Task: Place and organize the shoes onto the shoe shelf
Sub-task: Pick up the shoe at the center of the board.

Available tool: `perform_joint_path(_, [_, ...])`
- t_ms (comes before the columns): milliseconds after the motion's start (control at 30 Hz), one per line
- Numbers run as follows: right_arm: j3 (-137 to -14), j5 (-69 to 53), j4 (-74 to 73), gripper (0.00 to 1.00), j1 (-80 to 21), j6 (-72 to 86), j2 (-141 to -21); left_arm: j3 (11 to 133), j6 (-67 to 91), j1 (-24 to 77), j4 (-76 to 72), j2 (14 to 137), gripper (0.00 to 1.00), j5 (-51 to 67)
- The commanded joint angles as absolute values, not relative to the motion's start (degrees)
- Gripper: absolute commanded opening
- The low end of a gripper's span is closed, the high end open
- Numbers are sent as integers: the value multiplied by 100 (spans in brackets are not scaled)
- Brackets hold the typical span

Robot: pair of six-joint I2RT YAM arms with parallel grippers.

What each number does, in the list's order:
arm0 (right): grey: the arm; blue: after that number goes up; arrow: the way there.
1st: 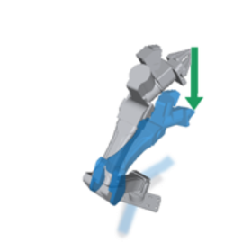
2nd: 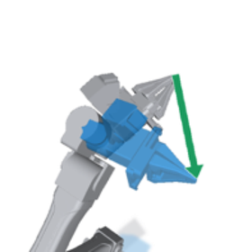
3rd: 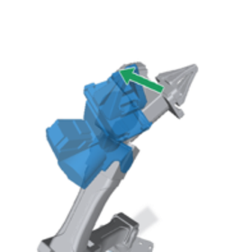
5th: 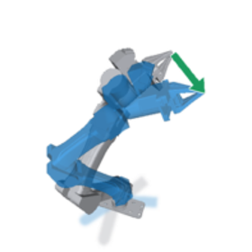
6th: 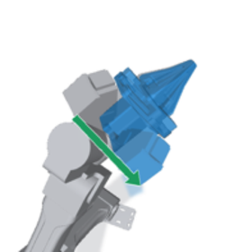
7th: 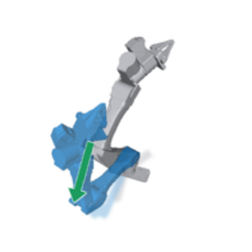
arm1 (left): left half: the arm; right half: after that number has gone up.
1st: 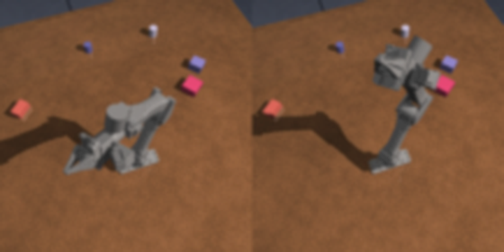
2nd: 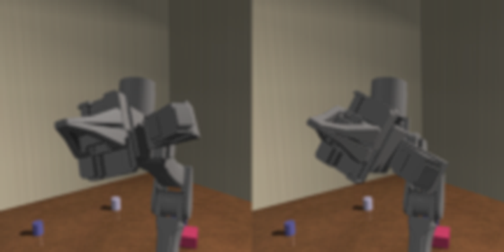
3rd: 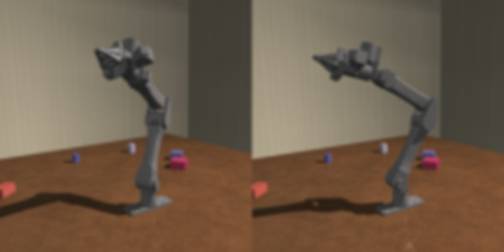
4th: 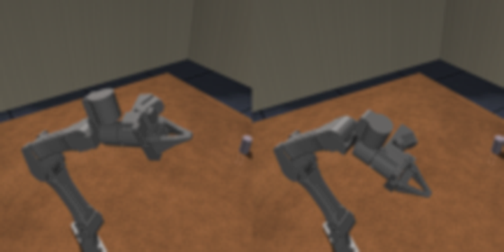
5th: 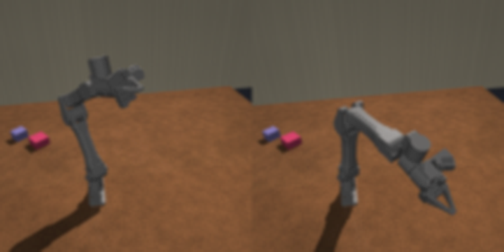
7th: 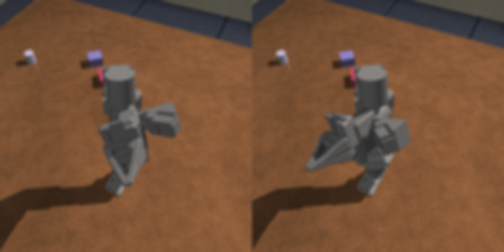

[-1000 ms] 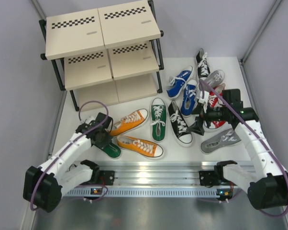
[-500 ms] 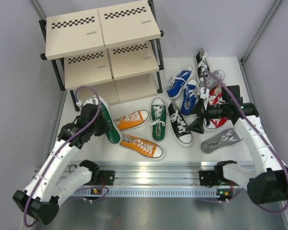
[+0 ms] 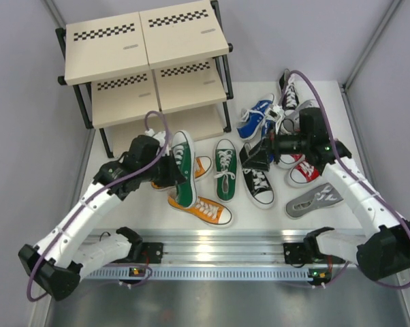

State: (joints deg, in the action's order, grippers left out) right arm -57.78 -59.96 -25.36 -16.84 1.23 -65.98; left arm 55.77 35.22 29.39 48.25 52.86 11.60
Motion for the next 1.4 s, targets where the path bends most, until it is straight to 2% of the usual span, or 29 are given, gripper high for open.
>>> perform_joint_path(0, [-6037,-4901,-1441,99,-2108,2140,-6758,6212,3331,3567,3596,5746,0,1223])
perform_joint_path(133, [-6275,-3828,-1537,99,-2355,2872,-6934,6705,3244,4383,3367,6457,0,880])
perform_joint_path(333, [-6320,-2893,-1802,99,-2496,3260,-7049,7277,3155,4956,3121,7407,0,668])
perform_joint_path(533, [-5916,-2558,-1723,99,-2575,3489,-6987,7725,3120,5414,3023,7953,0,589])
perform_joint_path(767, [-5731,-2478,-1591,95,-2575,3647,-7075,7796,3129,5669,2927,7989,0,527])
perform_joint_path(867, [-5652,-2855,-1232,83,-2566,3858,-7145,7586,3138,5687,2743,7867,0,519])
perform_joint_path(900, [-5625,-3013,-935,72,-2566,3928,-7154,7515,3155,5687,2664,7840,0,510])
perform_joint_path(967, [-5555,-3409,-687,56,-2523,4139,-7216,7278,3155,5687,2401,7735,0,536])
perform_joint_path(1000, [-5546,-3515,-590,41,-2496,4192,-7233,7208,3207,5687,2312,7708,0,501])
perform_joint_path(1033, [-5546,-3742,-458,36,-2487,4262,-7277,7103,3225,5687,2172,7621,0,501])
perform_joint_path(1067, [-5528,-3857,-327,26,-2426,4315,-7303,6936,3286,5687,1962,7568,0,440])
perform_joint_path(1133, [-5441,-4261,102,19,-2286,4473,-7304,6690,3322,5687,1610,7348,10,465])
perform_joint_path(1167, [-5388,-4454,314,11,-2233,4543,-7304,6445,3488,5678,1469,7252,18,335])
perform_joint_path(1200, [-5266,-4604,586,7,-2163,4648,-7295,6312,3559,5678,1215,7051,30,273])
perform_joint_path(1267, [-5160,-4965,1183,0,-2004,4930,-7269,5883,3786,5678,942,6813,41,115])
perform_joint_path(1300, [-5098,-5035,1395,0,-1960,5052,-7260,5741,3840,5678,706,6672,54,-138])
perform_joint_path(1333, [-4985,-5106,1563,0,-1890,5245,-7216,5583,3884,5678,599,6410,56,-228])
perform_joint_path(1367, [-4975,-5133,1686,0,-1855,5299,-7225,5468,3972,5678,537,6251,64,-316])
